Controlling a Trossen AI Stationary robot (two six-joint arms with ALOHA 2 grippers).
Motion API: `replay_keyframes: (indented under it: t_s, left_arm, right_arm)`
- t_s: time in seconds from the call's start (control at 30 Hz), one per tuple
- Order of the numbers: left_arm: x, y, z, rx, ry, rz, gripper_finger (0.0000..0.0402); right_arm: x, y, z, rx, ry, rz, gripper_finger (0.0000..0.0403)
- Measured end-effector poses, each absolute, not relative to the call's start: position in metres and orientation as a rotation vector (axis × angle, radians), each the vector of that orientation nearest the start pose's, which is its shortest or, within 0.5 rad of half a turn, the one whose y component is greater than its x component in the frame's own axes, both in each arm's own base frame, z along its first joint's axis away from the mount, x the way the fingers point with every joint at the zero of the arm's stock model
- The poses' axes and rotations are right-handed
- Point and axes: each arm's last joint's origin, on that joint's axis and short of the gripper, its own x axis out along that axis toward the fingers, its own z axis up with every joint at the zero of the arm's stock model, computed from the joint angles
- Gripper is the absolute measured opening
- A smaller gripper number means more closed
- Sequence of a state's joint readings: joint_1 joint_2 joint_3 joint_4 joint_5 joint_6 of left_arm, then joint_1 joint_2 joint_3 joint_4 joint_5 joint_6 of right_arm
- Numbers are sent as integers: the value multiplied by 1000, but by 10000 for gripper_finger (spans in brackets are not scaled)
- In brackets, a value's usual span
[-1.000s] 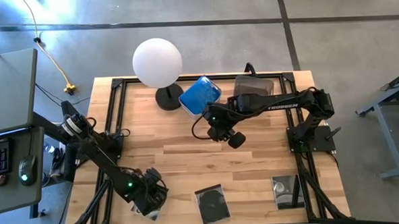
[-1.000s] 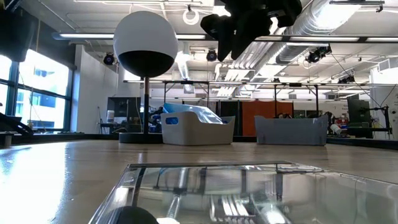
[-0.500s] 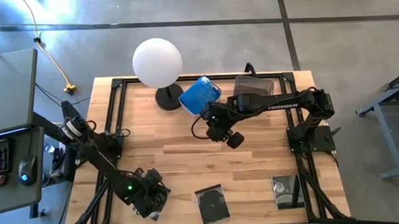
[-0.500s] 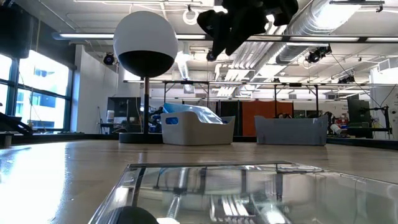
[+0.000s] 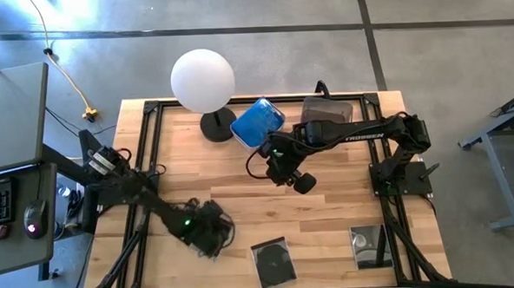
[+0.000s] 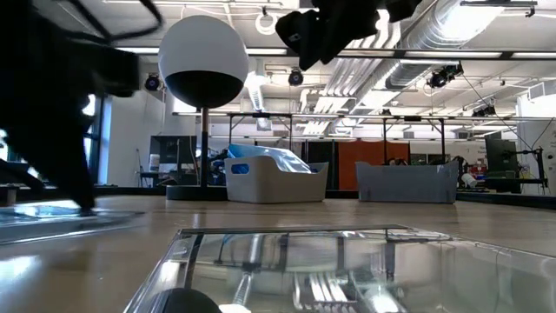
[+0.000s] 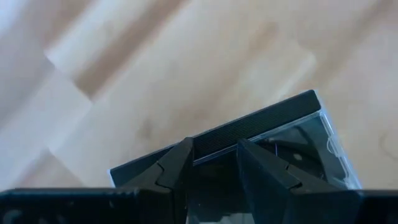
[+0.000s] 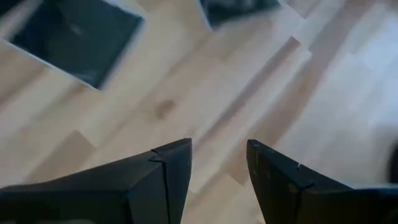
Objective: Pick & place jewel cases by type
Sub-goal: Put the left black CD case into the black bin
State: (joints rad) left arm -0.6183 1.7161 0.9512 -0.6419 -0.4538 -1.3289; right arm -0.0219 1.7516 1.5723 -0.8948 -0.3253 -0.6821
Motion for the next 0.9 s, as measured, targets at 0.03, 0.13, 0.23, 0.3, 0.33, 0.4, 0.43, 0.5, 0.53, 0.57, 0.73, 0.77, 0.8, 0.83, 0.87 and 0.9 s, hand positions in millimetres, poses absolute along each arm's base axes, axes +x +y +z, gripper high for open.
replay_keyframes:
  t_s: [0.03,0.13,0.23,0.3,0.33,0.4,0.43,0.5,0.53,0.57,0.73,0.77,0.8,0.83,0.87,0.9]
  left_arm:
    - [250,-152,146,-440,1020,638,124]
    - [265,-131,146,-424,1013,650,124]
    - [281,-108,147,-436,984,663,124]
    - [291,-90,148,-460,950,680,124]
    - [297,-81,149,-476,927,688,124]
    - [306,-67,151,-519,874,692,124]
    - [310,-61,152,-519,866,677,124]
    - [317,-50,154,-486,862,622,124]
    - [320,-45,156,-478,858,593,124]
    - [321,-42,159,-479,862,567,124]
    - [316,-39,183,-551,867,540,124]
    - [311,-41,188,-572,873,549,124]
    - [306,-42,192,-598,882,565,124]
    - [301,-44,196,-624,891,584,124]
    - [295,-47,199,-650,908,610,124]
    - [287,-49,201,-675,934,651,124]
  right_arm:
    - [365,2,295,-405,907,643,149]
    - [365,6,288,-363,907,706,149]
    - [362,11,272,-353,940,729,149]
    - [361,14,256,-357,953,722,149]
    - [360,15,248,-357,963,714,149]
    - [357,17,230,-364,988,690,149]
    - [356,17,222,-375,994,666,149]
    - [355,16,207,-406,988,610,149]
    - [354,16,200,-425,982,588,149]
    - [353,16,194,-443,969,564,149]
    - [356,13,173,-509,808,431,149]
    - [357,14,171,-523,762,409,149]
    - [358,14,169,-541,717,389,149]
    - [358,15,167,-572,671,374,149]
    - [357,17,165,-609,625,371,149]
    - [356,20,162,-646,587,377,149]
